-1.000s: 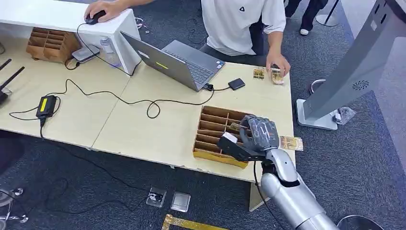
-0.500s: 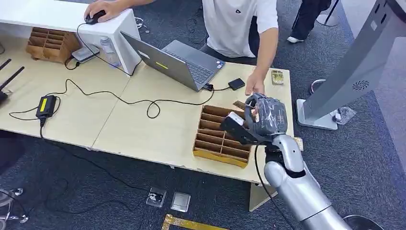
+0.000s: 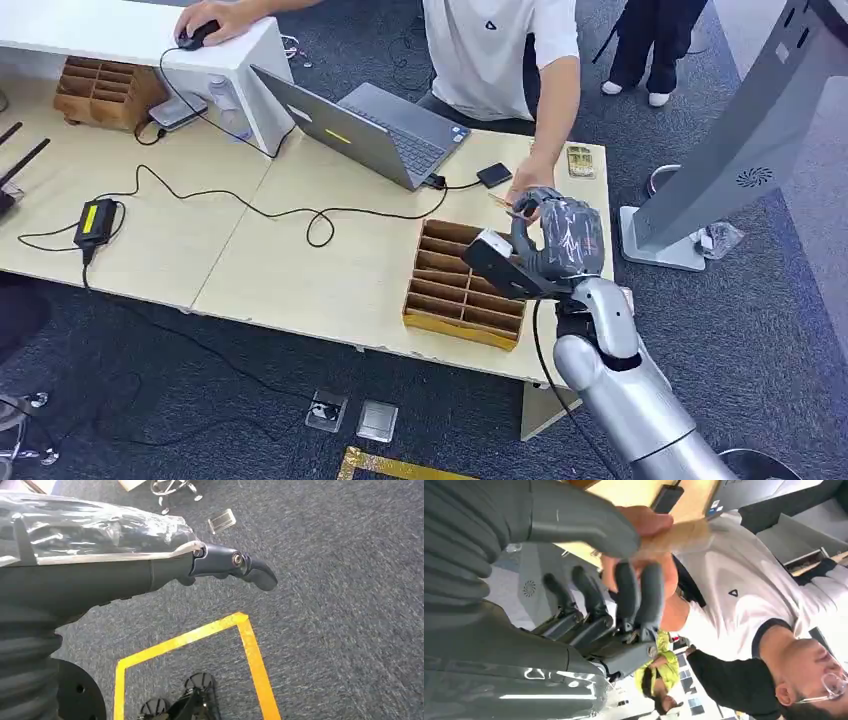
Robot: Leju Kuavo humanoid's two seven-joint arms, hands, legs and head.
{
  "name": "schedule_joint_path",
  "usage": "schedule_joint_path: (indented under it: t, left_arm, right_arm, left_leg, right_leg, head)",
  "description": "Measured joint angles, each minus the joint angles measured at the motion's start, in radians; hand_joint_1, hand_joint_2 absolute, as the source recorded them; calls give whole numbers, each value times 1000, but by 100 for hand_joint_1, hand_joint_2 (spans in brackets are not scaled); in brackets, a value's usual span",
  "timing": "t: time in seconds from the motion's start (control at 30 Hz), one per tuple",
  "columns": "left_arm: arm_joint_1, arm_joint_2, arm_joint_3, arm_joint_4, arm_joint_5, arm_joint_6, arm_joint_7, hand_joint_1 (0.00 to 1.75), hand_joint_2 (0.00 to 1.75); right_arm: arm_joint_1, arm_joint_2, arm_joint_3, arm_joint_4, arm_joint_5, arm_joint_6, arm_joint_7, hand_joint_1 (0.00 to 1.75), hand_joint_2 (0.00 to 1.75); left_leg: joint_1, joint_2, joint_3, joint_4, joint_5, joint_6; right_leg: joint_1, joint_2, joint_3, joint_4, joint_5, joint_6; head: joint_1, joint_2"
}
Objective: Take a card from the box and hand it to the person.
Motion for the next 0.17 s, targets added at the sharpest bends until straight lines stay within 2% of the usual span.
schedule_joint_path:
  t: [0.17]
  left_arm:
    - [0,0,0,0,1,-6,-8,0,175]
  right_arm:
    - [0,0,0,-1,15,-5,-2,0,175]
  left_leg:
    - [0,0,0,0,0,0]
  right_leg:
    - [0,0,0,0,0,0]
  head:
    - [0,0]
